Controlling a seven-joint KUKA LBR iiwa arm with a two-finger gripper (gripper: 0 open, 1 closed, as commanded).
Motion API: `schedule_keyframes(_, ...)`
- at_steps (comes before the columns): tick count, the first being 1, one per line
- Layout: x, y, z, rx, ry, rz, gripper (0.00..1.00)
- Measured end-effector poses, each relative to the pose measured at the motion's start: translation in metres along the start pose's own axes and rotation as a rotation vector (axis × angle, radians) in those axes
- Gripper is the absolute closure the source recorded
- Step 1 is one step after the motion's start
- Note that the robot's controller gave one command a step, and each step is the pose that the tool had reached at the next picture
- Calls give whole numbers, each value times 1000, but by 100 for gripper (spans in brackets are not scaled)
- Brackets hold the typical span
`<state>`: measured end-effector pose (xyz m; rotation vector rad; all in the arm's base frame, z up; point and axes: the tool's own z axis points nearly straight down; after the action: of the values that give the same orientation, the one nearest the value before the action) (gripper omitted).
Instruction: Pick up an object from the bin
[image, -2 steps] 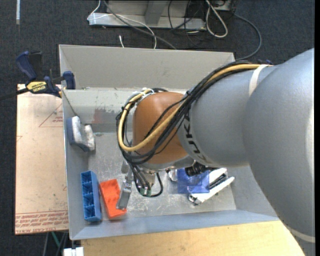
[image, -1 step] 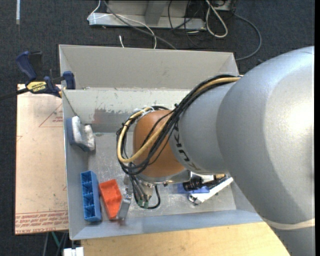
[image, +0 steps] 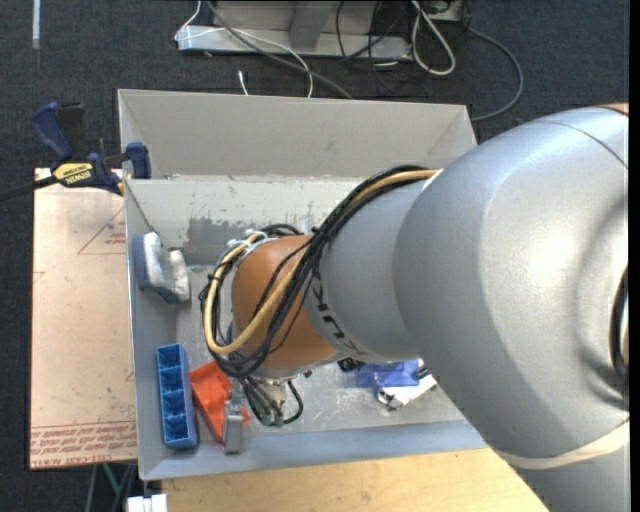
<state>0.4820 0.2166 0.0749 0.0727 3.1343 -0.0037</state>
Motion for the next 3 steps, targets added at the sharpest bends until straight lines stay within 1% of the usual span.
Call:
schedule_keyframes(1, -6, 8, -1, 8, 7, -306, 100)
schedule_keyframes(2, -6, 8, -1, 8, 7, -306, 100)
schedule_keyframes(3, -6, 9, -14, 4, 4, -306, 100)
